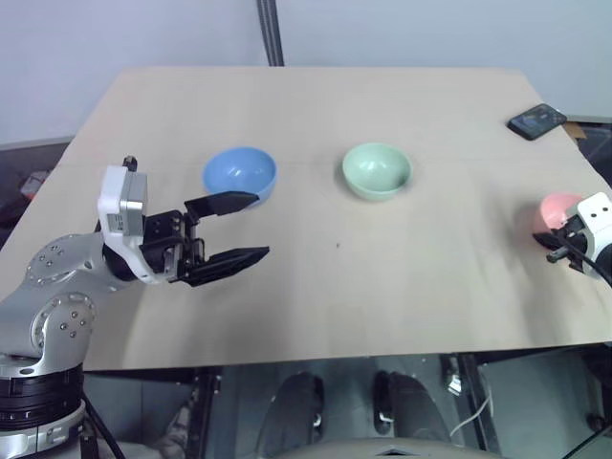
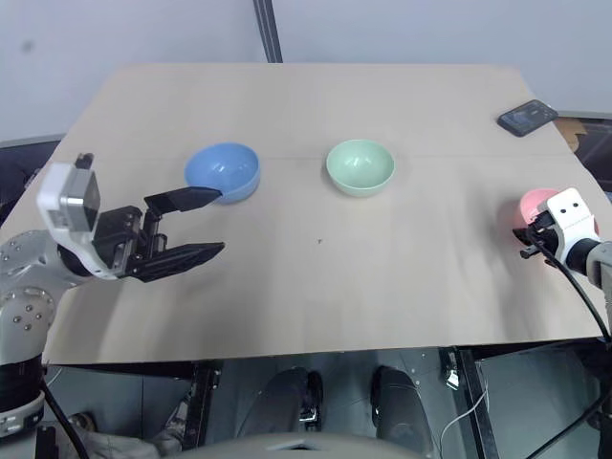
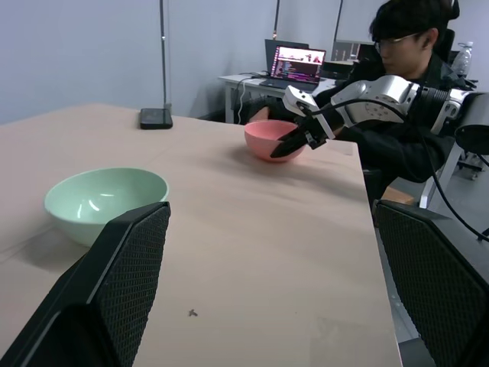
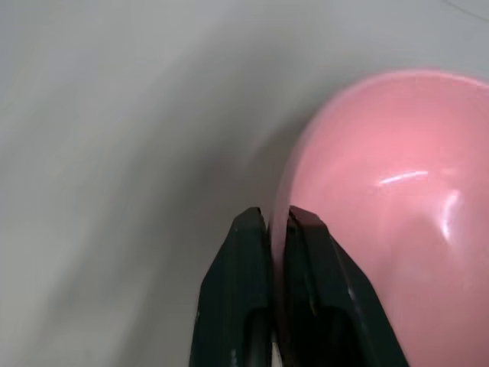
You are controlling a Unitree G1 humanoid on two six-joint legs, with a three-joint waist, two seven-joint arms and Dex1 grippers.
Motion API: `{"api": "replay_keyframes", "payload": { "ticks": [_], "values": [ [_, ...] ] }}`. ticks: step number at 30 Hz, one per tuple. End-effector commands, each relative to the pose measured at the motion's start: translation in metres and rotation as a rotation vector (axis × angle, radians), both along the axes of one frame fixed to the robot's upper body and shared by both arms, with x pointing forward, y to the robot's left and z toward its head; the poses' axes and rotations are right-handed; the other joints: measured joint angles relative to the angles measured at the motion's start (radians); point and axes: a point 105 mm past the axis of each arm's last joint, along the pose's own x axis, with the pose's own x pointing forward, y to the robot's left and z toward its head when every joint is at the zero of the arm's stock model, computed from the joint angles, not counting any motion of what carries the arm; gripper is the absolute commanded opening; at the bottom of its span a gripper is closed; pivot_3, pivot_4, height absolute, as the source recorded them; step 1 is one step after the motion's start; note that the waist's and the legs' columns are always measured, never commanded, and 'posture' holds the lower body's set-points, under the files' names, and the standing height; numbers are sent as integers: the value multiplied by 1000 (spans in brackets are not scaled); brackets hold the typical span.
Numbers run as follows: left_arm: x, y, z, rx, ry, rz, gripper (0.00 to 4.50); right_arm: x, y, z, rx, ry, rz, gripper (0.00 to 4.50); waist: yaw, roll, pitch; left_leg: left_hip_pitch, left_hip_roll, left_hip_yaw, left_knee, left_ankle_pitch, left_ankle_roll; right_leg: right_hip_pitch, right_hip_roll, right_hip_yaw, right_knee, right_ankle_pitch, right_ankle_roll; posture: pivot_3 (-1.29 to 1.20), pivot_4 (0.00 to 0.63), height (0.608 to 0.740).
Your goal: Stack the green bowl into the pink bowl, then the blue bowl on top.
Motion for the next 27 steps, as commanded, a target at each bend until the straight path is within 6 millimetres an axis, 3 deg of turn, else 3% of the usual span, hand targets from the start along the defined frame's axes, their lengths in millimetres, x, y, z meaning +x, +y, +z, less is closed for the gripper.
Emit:
{"api": "replay_keyframes", "payload": {
  "ticks": [1,4,6,8,10,12,17,20,25,27],
  "values": [
    [-3,-2,4,-11,-32,20,4500,4,24,26,-33,-98,106,46,0,0,0,0,0,0,0,0,0,0,0,0,0,0,0,0,150,740],
    [-1,4,-2,-9,-25,69,4500,-5,75,38,15,-143,315,46,-1,0,0,0,0,0,0,0,0,0,0,0,0,0,0,0,150,740],
    [2,11,-5,-13,-17,118,4500,-21,121,38,49,-132,496,46,-4,0,0,0,1,0,0,0,0,0,1,0,0,0,0,0,150,740],
    [7,21,-13,-2,-13,189,4500,-41,173,29,73,-105,680,46,-3,0,0,0,2,-1,0,0,-1,0,1,0,0,0,0,0,150,740],
    [11,26,-18,10,-13,232,4500,-57,205,18,75,-77,800,46,-2,0,0,0,2,-1,0,1,-1,0,1,-1,1,0,0,0,150,740],
    [14,27,-18,0,-15,252,4500,-63,224,7,60,-64,864,46,3,0,0,0,1,-1,0,1,-1,0,1,-1,1,-1,-1,0,150,740],
    [17,23,-15,3,-22,253,4500,-57,246,-11,20,2,925,46,2,-5,-2,0,-1,-3,2,0,0,1,-2,-2,1,-2,-4,0,150,740],
    [18,20,-15,14,-26,261,4500,-53,253,-6,74,9,933,1048,0,-5,-3,0,0,-3,2,1,-1,1,-1,-3,1,-2,-4,0,150,740],
    [25,20,-17,62,-6,304,4500,-52,251,10,103,-55,914,3650,3,-4,-2,-1,0,-3,1,1,-2,0,0,-3,3,0,-1,0,150,740],
    [33,20,-15,98,-20,330,4500,-55,247,21,134,-114,893,4400,5,-4,-2,-1,0,-4,1,1,-2,0,-1,-3,2,0,-1,0,150,740]
  ]
}}
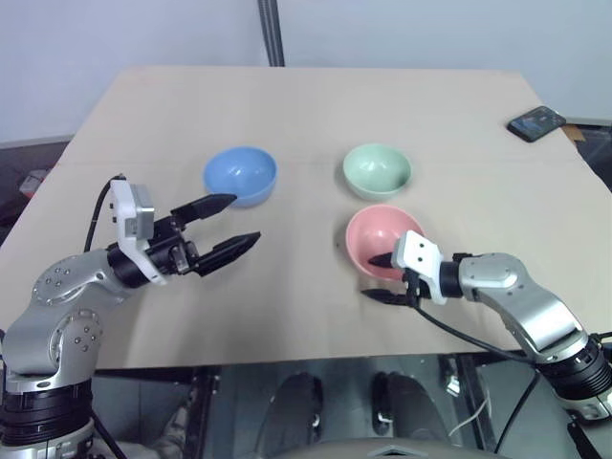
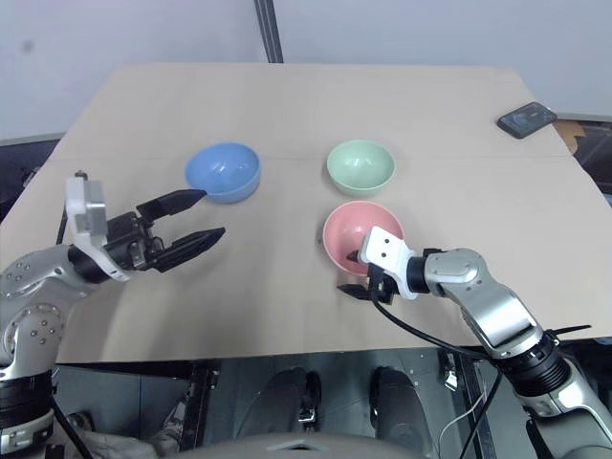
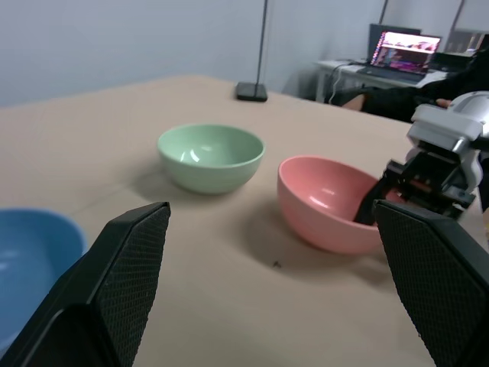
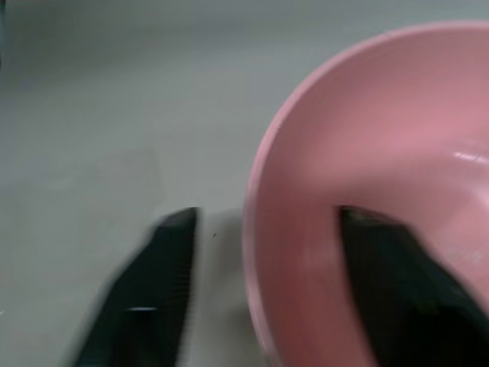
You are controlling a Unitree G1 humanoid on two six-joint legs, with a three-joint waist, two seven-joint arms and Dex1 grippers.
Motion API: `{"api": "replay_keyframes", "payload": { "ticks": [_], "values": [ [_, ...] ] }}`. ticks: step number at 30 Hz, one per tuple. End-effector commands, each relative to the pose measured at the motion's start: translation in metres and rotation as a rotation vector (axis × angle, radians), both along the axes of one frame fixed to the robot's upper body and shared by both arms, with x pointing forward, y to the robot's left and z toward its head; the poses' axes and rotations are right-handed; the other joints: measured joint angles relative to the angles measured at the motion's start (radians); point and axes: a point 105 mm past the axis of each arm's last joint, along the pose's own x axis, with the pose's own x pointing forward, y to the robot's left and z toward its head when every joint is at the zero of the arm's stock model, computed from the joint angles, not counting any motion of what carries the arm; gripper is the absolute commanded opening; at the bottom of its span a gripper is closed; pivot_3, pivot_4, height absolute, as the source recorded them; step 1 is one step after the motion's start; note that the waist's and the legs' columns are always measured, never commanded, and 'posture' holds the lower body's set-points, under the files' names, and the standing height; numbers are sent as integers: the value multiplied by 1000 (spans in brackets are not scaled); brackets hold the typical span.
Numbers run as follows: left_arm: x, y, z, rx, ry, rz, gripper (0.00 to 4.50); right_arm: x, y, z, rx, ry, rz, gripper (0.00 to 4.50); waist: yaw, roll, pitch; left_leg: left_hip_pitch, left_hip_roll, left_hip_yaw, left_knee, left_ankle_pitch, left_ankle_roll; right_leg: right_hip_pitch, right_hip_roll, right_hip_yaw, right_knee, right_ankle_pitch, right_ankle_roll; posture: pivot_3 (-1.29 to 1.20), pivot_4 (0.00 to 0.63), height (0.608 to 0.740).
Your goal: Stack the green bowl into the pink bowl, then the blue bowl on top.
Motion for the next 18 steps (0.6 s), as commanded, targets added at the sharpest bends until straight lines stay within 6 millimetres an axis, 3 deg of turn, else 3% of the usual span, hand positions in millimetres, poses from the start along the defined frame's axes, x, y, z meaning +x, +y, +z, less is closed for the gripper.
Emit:
{"api": "replay_keyframes", "payload": {
  "ticks": [1,6,8,11,15,18],
  "values": [
    [10,-3,11,88,-55,33,4500,-8,-4,31,96,-94,-5,4400,5,0,0,0,0,-1,0,0,0,0,0,0,0,0,0,0,150,740],
    [43,-10,23,272,-160,109,4500,-21,-16,62,230,-128,-39,4400,0,0,0,0,0,-1,0,0,0,1,0,-1,0,0,1,0,150,740],
    [67,-14,29,410,-186,159,4500,-20,-25,75,277,-168,-96,4400,5,-1,0,0,-1,-1,0,0,0,1,0,-1,0,0,1,0,150,740],
    [90,-37,31,678,-303,22,4500,-14,-36,84,297,-224,-198,4400,11,-1,0,0,-4,-1,0,0,0,1,1,-2,1,0,1,0,150,740],
    [127,-69,33,847,-422,-83,4500,-2,-55,87,297,-293,-358,4400,15,-1,0,-1,-6,2,0,0,1,1,1,-1,-1,0,1,0,150,740],
    [142,-93,25,972,-486,-182,4500,3,-65,90,304,-347,-442,4400,14,-1,0,-3,-6,5,0,0,1,0,1,-1,-2,0,1,0,150,740]
  ]
}}
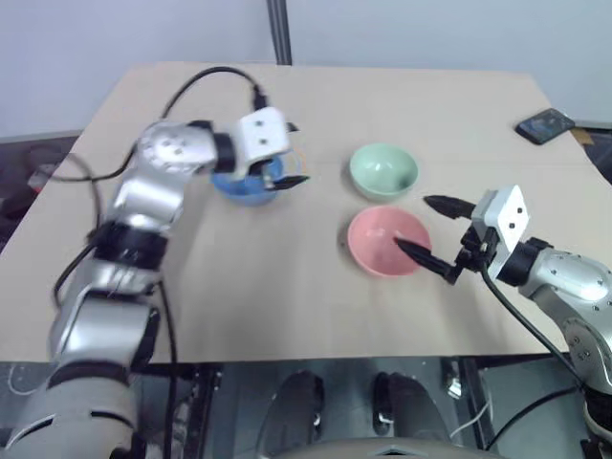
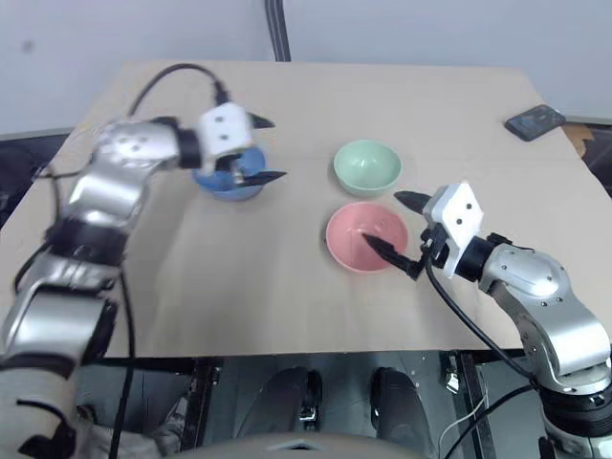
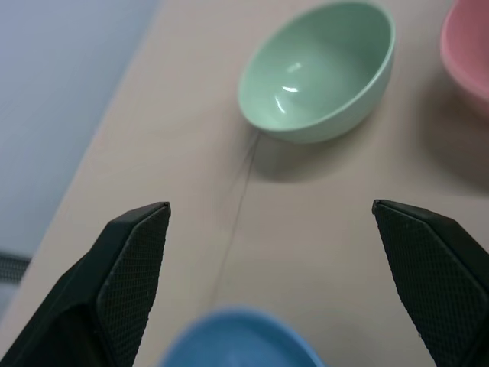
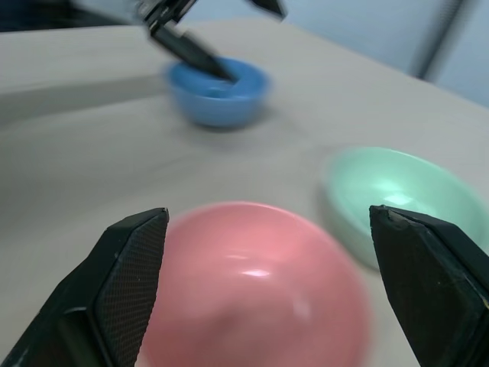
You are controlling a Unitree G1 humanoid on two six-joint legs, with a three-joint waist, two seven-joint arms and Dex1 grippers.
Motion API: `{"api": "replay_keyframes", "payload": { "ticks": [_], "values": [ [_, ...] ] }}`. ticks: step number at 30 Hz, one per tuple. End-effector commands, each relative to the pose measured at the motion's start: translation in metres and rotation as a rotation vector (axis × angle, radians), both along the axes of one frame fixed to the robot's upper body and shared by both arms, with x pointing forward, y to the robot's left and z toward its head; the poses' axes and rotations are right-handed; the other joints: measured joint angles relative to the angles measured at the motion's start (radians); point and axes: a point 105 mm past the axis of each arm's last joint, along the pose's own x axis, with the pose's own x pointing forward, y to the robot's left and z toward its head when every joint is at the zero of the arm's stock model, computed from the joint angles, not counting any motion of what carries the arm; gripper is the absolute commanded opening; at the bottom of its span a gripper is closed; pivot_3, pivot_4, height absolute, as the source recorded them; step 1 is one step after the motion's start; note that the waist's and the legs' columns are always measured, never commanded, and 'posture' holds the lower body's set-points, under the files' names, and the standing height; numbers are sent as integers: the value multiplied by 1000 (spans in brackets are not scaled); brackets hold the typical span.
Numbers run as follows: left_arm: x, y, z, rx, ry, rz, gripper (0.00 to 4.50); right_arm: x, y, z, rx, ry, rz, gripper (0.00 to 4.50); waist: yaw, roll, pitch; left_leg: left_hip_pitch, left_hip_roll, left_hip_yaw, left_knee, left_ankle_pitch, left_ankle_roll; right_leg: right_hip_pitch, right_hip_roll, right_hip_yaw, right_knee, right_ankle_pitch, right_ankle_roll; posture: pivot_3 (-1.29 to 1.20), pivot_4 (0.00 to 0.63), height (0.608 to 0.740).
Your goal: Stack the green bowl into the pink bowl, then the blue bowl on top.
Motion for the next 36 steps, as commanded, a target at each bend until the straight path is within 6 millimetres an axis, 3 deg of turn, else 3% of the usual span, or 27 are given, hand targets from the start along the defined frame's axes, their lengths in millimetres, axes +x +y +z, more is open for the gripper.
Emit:
{"api": "replay_keyframes", "payload": {
  "ticks": [1,8,22,23,26,27,28,33,36],
  "values": [
    [15,-23,-9,199,-68,-107,4500,3,-16,18,21,-116,-124,4400,-2,0,0,0,0,0,0,0,0,0,0,0,0,0,0,0,150,740],
    [25,-69,-20,327,-153,-229,4500,-2,-40,21,-13,-161,-240,4400,-12,-2,1,-2,0,1,-1,-1,2,-1,-1,0,-3,0,1,0,150,740],
    [26,-84,-33,404,-184,-268,4500,-36,-64,16,-48,-85,-248,4400,-13,-3,2,-2,3,-4,1,-5,9,0,-2,1,-3,2,4,0,150,740],
    [26,-85,-34,403,-184,-266,3983,-36,-63,18,-42,-85,-243,4500,-13,-3,2,-2,3,-4,1,-5,9,0,-2,1,-3,2,4,0,150,740],
    [28,-86,-35,393,-181,-255,3144,-36,-63,21,-37,-87,-227,4500,-13,-3,2,-2,4,-4,1,-6,9,0,-2,1,-3,2,4,0,150,740],
    [28,-87,-35,391,-180,-254,2681,-36,-63,22,-35,-88,-225,4500,-13,-3,2,-2,4,-4,1,-6,9,0,-2,1,-3,2,4,0,150,740],
    [27,-88,-35,387,-177,-255,2583,-35,-63,22,-34,-88,-222,4500,-13,-3,2,-2,4,-4,1,-5,9,0,-2,2,-3,2,4,0,150,740],
    [24,-92,-34,366,-171,-277,216,-32,-63,21,-31,-84,-216,4500,-12,-3,2,-2,4,-4,1,-5,9,0,-2,2,-3,2,4,0,150,740],
    [23,-92,-34,355,-168,-290,90,-30,-63,22,-26,-87,-217,4500,-13,-3,2,-2,4,-4,1,-5,9,0,-2,2,-3,2,4,0,150,740]
  ]
}}
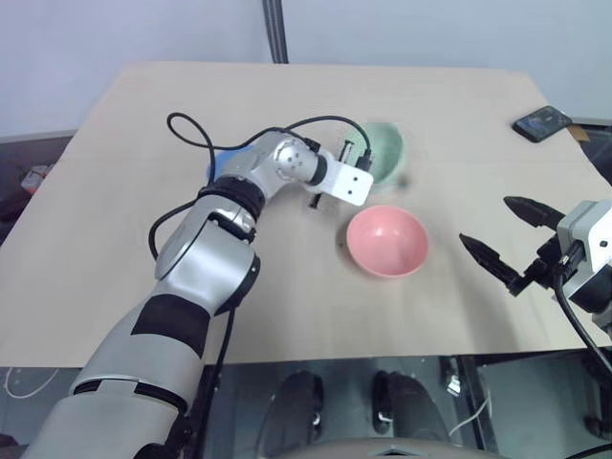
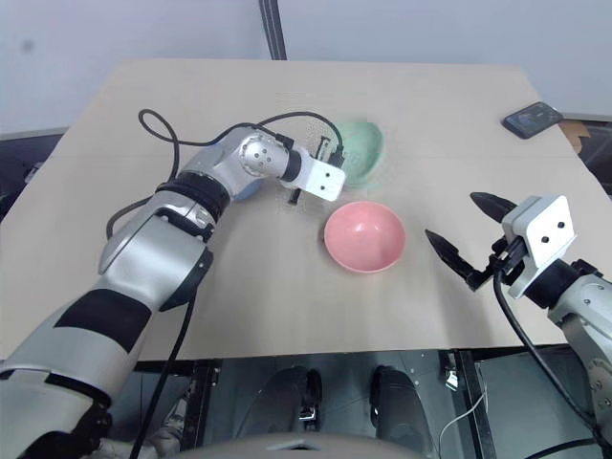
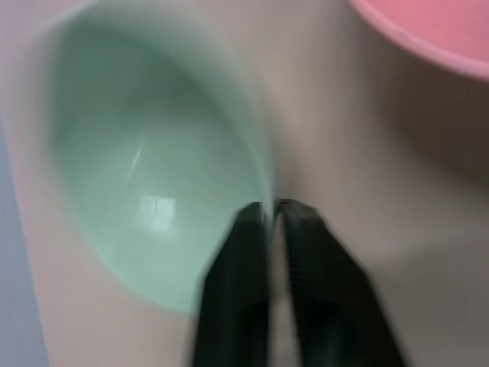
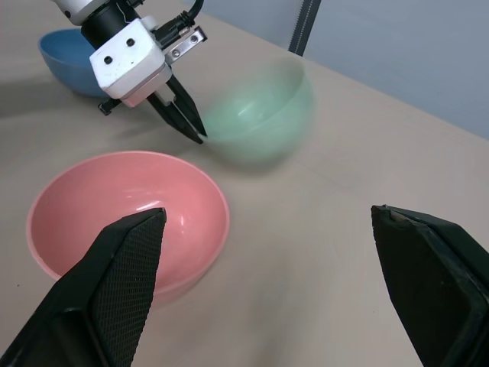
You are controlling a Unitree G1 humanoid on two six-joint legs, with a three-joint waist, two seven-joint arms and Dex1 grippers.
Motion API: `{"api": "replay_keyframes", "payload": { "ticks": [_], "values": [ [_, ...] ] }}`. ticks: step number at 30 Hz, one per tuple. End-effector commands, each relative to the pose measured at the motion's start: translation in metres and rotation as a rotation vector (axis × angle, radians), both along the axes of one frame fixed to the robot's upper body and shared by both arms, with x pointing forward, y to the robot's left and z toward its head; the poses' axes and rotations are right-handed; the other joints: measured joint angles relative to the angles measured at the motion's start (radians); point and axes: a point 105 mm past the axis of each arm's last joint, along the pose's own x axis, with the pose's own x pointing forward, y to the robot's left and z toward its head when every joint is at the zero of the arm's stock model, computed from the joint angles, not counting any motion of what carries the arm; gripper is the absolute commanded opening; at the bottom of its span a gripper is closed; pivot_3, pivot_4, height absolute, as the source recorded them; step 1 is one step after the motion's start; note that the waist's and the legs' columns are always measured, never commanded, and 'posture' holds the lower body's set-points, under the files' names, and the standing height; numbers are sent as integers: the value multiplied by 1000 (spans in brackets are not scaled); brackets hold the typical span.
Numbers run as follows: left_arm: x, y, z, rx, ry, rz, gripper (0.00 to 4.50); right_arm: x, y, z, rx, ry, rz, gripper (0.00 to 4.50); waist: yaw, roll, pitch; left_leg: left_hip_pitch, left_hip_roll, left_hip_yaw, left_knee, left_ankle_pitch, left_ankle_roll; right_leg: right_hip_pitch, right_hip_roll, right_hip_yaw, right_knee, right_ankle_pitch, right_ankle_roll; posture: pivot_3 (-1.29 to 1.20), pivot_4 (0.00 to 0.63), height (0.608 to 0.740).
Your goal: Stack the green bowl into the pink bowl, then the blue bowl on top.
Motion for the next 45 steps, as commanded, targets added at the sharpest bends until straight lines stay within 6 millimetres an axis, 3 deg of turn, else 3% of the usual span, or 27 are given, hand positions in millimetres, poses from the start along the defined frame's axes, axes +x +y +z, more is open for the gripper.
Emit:
{"api": "replay_keyframes", "payload": {
  "ticks": [1,3,6,10,13,15,18,19,21,24,29,32,34,40,43,45],
  "values": [
    [-3,-8,17,-47,-29,-48,90,1,1,10,-7,-47,5,4500,0,0,0,0,0,0,0,0,0,0,0,0,0,0,0,0,150,740],
    [-6,-7,22,-59,-34,-77,90,3,-1,9,-5,-47,-1,4500,0,0,0,0,0,0,0,0,0,0,0,0,0,0,0,0,150,740],
    [-18,-10,48,-169,2,-160,90,5,-5,6,-6,-45,-18,4500,-1,0,0,0,0,0,0,0,-1,0,0,0,0,0,0,0,150,740],
    [-52,-8,75,-234,121,-361,90,7,-12,2,-6,-39,-45,4500,-1,0,0,0,1,0,0,2,-3,0,0,0,0,0,0,0,150,740],
    [-82,-5,74,-240,249,-473,90,9,-17,-2,-12,-32,-59,4500,-2,1,0,1,1,1,0,2,-4,0,0,1,1,0,0,0,150,740],
    [-106,0,62,-203,311,-542,90,11,-18,-5,-16,-30,-66,4500,-3,1,-1,1,1,2,1,2,-4,0,0,2,1,0,0,0,150,740],
    [-117,1,46,-150,365,-556,90,13,-17,-7,-14,-35,-68,4500,-5,2,-1,4,2,4,1,2,-4,0,1,5,5,0,0,0,150,740],
    [-121,0,46,-155,386,-564,526,14,-17,-8,-15,-36,-67,4500,-4,2,-1,4,2,4,2,2,-4,0,1,5,5,0,0,0,150,740],
    [-130,0,46,-166,440,-585,851,15,-17,-8,-15,-38,-66,4500,1,2,-1,4,1,3,4,2,-4,0,1,5,7,0,0,0,150,740],
    [-137,5,47,-176,481,-573,2257,15,-18,-10,-18,-36,-64,4500,-1,2,-1,3,1,3,6,2,-3,0,1,6,8,0,0,0,150,740],
    [-115,15,69,-392,420,-336,4337,14,-14,-12,-15,-28,-35,4500,-2,2,-1,4,2,4,7,2,-3,0,1,6,9,0,0,0,150,740],
    [-82,42,74,-511,243,11,4337,12,-2,-10,4,-32,38,4500,-4,2,-1,4,2,4,7,2,-3,0,1,6,9,0,0,0,150,740],
    [-70,64,70,-502,140,196,4337,11,6,-6,16,-42,95,4500,-7,2,-1,4,2,4,7,2,-3,0,2,7,9,0,0,0,150,740],
    [-58,134,49,-432,58,703,4337,15,31,13,36,-118,272,4500,-3,1,0,5,3,5,7,2,-3,0,2,7,9,-1,1,0,150,740],
    [-55,153,43,-430,36,855,4337,20,41,21,37,-144,343,4500,6,1,0,4,2,4,7,2,-3,0,2,6,9,-2,2,0,150,740],
    [-56,155,41,-435,39,888,4337,23,45,23,39,-145,378,4500,5,1,0,4,2,4,7,2,-3,0,1,6,9,-2,2,0,150,740]
  ]
}}
